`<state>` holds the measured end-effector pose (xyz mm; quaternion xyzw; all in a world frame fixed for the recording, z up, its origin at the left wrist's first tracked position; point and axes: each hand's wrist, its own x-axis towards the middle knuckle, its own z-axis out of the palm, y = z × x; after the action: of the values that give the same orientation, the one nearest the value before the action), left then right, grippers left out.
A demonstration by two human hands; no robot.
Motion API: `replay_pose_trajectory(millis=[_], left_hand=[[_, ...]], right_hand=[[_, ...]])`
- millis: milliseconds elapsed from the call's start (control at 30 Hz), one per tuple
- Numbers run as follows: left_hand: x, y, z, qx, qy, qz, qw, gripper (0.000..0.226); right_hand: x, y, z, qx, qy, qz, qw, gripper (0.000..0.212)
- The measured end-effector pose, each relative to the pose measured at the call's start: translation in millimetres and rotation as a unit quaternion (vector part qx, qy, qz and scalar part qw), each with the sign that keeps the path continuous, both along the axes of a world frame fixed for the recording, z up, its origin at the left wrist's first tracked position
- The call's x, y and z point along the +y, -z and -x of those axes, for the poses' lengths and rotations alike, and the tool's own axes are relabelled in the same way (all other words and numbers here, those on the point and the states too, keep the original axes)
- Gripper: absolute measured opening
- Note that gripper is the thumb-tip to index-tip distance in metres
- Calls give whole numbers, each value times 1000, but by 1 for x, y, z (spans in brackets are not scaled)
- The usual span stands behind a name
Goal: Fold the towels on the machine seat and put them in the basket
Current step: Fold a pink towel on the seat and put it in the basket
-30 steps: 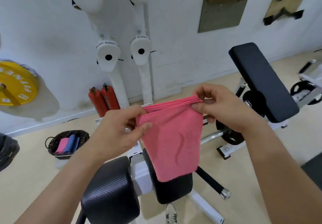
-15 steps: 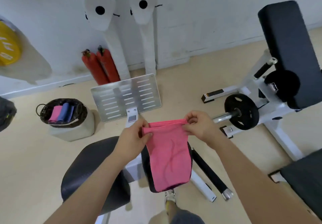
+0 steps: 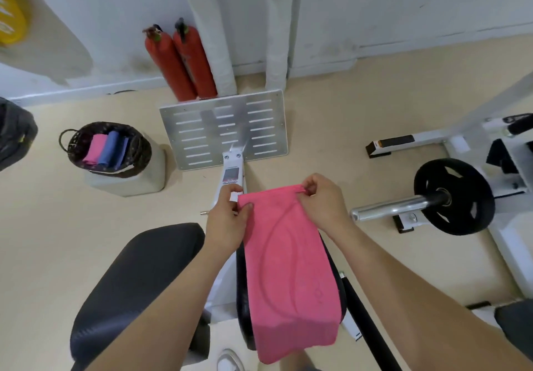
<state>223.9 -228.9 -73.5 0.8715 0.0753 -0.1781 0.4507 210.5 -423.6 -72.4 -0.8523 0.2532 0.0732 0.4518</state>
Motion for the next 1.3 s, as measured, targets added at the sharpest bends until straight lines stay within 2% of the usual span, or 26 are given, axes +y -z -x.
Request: replay_pose_trajectory(millis=[133, 200, 267, 367, 467, 567, 667, 733, 800, 900, 967, 1033, 1133, 1300], left_hand=[[-8, 13, -7, 25, -23, 8, 999, 45], [-6, 16, -1, 11, -6, -27, 1000, 49], [1, 9, 16, -49, 73, -85, 993, 42], [10, -9, 66, -126, 223, -108, 961, 40], [21, -11, 130, -176, 308, -160, 921, 44], [31, -1, 163, -174, 329, -228, 900, 50], [30, -4, 170, -197, 302, -245, 900, 48], [29, -5, 179, -258, 310, -229, 886, 43], [33, -7, 186, -311, 339, -216, 861, 36], [40, -6, 192, -329, 368, -232, 838, 29], [41, -6, 194, -316, 378, -246, 835, 32], [41, -5, 197, -313, 388, -255, 828, 37], [41, -5, 196, -328, 393, -263, 818, 28], [32, -7, 190, -339, 402, -296, 797, 20]], right_hand=[[4, 17, -8, 30, -10, 53, 998, 11], [8, 18, -1, 45, -55, 93, 993, 36], [13, 11, 16, 51, -138, 124, 981, 57], [19, -8, 63, 22, -271, 190, 943, 51], [34, -15, 123, -1, -321, 278, 905, 49], [47, -5, 158, 22, -310, 291, 905, 55], [51, 2, 163, 17, -297, 329, 896, 55], [52, 0, 167, 16, -270, 333, 903, 57], [53, -5, 176, 17, -197, 320, 926, 59], [61, -7, 201, -14, -37, 253, 967, 57], [68, -7, 215, -29, 49, 181, 982, 56], [73, -6, 223, -50, 102, 128, 985, 54], [73, -8, 227, -71, 170, 70, 980, 41], [72, -16, 230, -48, 236, -3, 971, 20]])
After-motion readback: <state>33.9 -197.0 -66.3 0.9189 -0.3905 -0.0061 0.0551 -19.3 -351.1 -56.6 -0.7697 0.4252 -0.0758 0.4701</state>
